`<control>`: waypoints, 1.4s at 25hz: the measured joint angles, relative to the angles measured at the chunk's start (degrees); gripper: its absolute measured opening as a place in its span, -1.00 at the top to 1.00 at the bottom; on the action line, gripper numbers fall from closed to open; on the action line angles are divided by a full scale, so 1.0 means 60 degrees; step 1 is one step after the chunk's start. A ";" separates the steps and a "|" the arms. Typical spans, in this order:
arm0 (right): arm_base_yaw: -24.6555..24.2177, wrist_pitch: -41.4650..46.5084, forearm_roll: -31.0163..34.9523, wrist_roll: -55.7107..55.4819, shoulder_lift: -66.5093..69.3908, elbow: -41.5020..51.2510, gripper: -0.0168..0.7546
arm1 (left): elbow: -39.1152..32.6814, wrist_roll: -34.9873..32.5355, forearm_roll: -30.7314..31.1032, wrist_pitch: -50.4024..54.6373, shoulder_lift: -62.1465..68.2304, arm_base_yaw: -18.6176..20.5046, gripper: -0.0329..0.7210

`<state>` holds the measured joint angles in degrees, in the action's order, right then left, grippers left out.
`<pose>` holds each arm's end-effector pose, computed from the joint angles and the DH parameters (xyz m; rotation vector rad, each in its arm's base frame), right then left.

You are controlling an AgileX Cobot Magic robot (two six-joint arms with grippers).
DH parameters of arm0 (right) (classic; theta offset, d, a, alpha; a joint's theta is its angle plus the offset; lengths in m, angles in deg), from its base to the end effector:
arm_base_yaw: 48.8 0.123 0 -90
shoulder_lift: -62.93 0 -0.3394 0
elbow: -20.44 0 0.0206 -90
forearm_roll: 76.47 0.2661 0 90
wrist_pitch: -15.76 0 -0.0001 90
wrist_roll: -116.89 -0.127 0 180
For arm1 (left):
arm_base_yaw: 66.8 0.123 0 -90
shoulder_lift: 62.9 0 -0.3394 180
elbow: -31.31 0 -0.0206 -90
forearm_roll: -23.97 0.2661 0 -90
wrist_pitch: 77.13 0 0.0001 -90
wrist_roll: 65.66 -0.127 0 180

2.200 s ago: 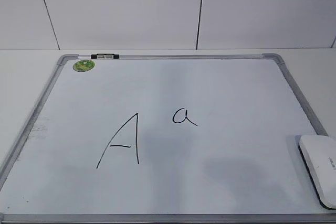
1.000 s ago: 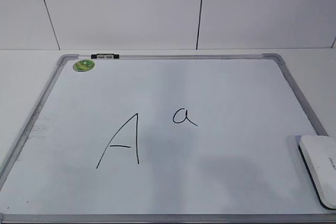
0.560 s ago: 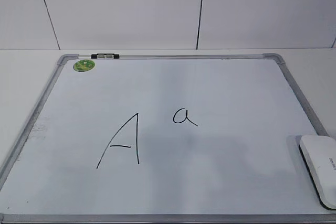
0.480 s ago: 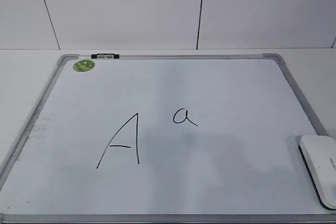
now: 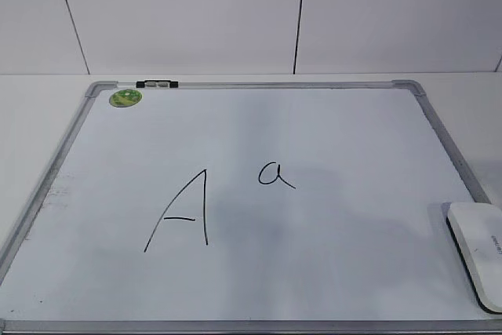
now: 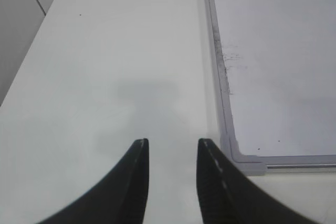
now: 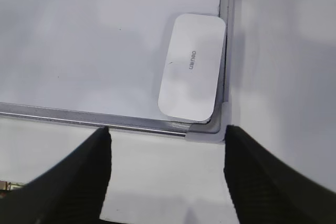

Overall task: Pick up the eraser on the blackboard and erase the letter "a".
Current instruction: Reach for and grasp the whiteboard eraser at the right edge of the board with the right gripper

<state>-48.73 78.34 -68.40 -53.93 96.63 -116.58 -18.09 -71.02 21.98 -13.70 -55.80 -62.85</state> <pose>0.0544 0.0159 0.2975 -0.1729 2.4143 0.1088 -0.0160 -0.0051 0.2656 0.0283 2.0930 0.0564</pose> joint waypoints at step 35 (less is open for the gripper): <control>0.0512 -0.0562 -0.0069 -0.1111 0.6986 -0.1502 -0.78 | 0.0000 0.0000 0.0000 0.0000 0.0000 0.0000 0.29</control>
<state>-45.65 74.97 -68.81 -60.59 138.55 -125.60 -18.09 -71.02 21.98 -13.70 -55.80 -62.85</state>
